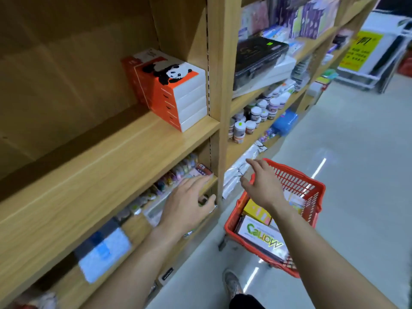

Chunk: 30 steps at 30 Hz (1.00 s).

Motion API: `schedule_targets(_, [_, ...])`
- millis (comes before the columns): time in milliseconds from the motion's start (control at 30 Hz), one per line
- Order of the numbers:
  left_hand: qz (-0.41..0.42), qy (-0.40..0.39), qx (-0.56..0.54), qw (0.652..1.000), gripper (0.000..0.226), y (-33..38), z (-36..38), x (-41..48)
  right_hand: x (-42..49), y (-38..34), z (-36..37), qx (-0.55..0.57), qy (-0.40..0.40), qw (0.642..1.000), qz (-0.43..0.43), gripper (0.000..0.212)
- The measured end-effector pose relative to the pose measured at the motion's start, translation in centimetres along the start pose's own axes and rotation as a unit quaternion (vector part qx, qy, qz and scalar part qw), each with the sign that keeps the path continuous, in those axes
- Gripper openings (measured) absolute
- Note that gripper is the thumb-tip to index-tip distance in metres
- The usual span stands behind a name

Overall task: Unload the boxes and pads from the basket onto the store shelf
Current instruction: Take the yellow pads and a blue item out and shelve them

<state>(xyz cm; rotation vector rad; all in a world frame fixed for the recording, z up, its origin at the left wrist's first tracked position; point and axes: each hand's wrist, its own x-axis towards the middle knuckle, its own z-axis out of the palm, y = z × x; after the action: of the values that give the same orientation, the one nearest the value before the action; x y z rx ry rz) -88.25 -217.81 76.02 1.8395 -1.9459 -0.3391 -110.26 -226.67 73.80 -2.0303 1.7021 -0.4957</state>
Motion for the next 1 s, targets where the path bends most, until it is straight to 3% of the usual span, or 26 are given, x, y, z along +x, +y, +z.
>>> schedule_targets(233, [-0.048,-0.196,-0.054,0.978,0.051,0.0,12.4,1.7,-7.6,14.3,0.7,-0.017,-0.021,0.981,0.194,0.061])
schedule_targets(333, [-0.068,-0.235,-0.049,0.968,0.054,-0.2,17.4,3.3,-8.0,19.1,2.2,-0.008,-0.05,0.967,0.251,0.059])
schedule_targets(533, [-0.09,-0.248,-0.038,0.964,0.053,-1.1,27.4,8.2,-3.7,27.4,9.1,0.015,-0.134,0.947,0.292,0.058])
schedule_targets(667, [-0.098,-0.207,-0.055,0.972,0.058,-2.3,33.4,11.9,1.3,31.9,13.5,0.03,-0.177,0.943,0.282,0.066])
schedule_targets(867, [-0.089,-0.165,-0.1,0.977,0.06,-4.1,40.0,17.0,10.8,37.3,17.5,0.019,-0.117,0.958,0.262,0.071])
schedule_targets(1000, [-0.083,-0.137,-0.167,0.973,0.034,-5.3,42.6,18.5,15.7,40.0,20.0,-0.018,-0.088,0.967,0.238,0.072])
